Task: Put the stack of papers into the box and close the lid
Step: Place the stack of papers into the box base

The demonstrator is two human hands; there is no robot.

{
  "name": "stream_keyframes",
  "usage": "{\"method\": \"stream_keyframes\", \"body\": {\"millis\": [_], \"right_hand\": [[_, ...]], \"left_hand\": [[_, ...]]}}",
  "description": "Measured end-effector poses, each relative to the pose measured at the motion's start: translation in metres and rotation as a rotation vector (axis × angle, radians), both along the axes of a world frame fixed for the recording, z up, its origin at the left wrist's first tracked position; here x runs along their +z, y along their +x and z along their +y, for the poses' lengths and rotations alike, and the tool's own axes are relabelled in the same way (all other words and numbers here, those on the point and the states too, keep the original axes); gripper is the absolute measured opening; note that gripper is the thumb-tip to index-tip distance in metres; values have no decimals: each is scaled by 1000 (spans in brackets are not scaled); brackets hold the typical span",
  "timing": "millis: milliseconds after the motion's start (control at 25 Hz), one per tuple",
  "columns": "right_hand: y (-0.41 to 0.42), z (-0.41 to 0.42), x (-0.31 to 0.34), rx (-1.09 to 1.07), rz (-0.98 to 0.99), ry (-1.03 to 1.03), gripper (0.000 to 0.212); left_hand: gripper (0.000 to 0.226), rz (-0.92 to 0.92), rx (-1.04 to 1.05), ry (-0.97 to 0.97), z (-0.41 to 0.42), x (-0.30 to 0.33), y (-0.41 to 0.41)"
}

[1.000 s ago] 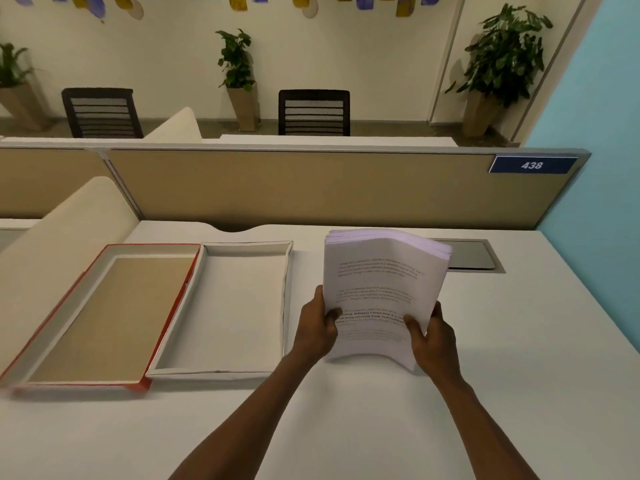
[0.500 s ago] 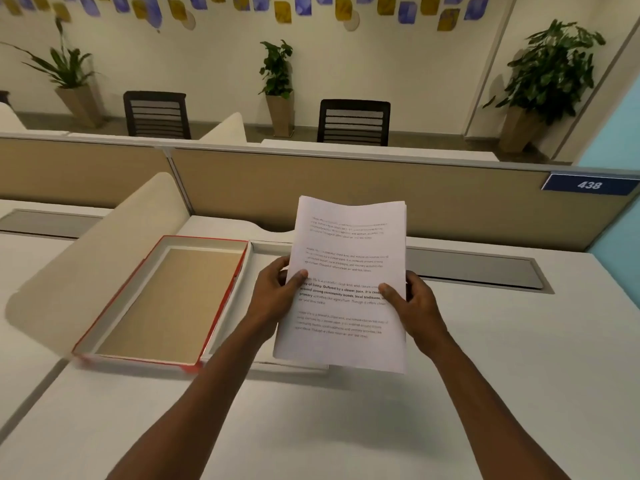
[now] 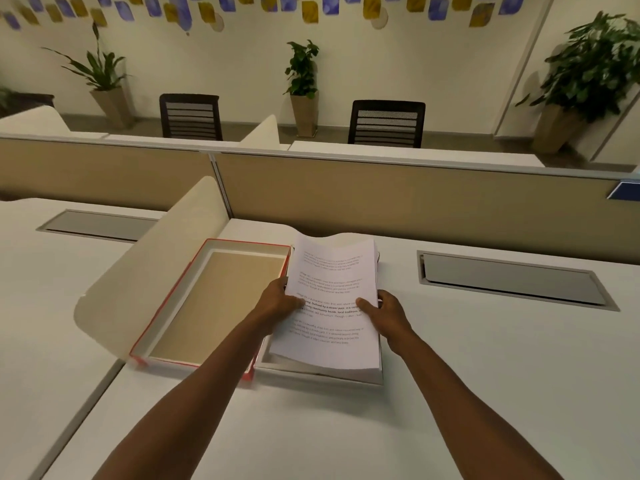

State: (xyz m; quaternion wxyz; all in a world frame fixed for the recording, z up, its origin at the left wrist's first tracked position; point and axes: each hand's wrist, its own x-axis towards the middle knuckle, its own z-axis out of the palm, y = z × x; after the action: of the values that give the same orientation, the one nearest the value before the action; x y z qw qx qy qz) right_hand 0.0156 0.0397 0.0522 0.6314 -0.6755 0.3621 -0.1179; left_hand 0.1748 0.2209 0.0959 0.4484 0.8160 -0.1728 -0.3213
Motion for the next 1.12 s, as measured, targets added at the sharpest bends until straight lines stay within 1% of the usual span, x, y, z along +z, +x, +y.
{"method": "stream_keyframes", "body": {"millis": [200, 360, 440, 560, 720, 800, 880, 920, 1000, 1080, 1120], "right_hand": [[29, -1, -15, -11, 149, -46, 51], [48, 4, -26, -117, 325, -142, 53], [54, 8, -31, -147, 407, -206, 52], [59, 15, -37, -161, 469, -262, 51], [65, 21, -42, -166, 510, -321, 46], [66, 25, -44, -155, 531, -357, 45], [64, 29, -46, -128, 528, -389, 51], [63, 31, -47, -108, 511, -407, 59], [60, 34, -48, -61, 471, -440, 74], [56, 36, -49, 10, 490, -489, 80], [54, 38, -50, 47, 515, -517, 81]], "left_hand": [[45, -51, -19, 40, -7, -25, 20], [55, -107, -23, 60, -16, -44, 28], [57, -118, -33, 70, -19, -55, 29], [57, -134, -47, 101, -18, -71, 31], [52, -226, -83, 155, -17, -82, 35], [61, -258, -114, 194, -20, -83, 37], [79, -276, -156, 246, -20, -84, 35], [85, -295, -170, 266, -19, -85, 33], [88, -312, -166, 264, -17, -89, 27], [88, -324, -178, 243, -14, -94, 19], [87, -358, -193, 250, -13, -97, 15]]}}
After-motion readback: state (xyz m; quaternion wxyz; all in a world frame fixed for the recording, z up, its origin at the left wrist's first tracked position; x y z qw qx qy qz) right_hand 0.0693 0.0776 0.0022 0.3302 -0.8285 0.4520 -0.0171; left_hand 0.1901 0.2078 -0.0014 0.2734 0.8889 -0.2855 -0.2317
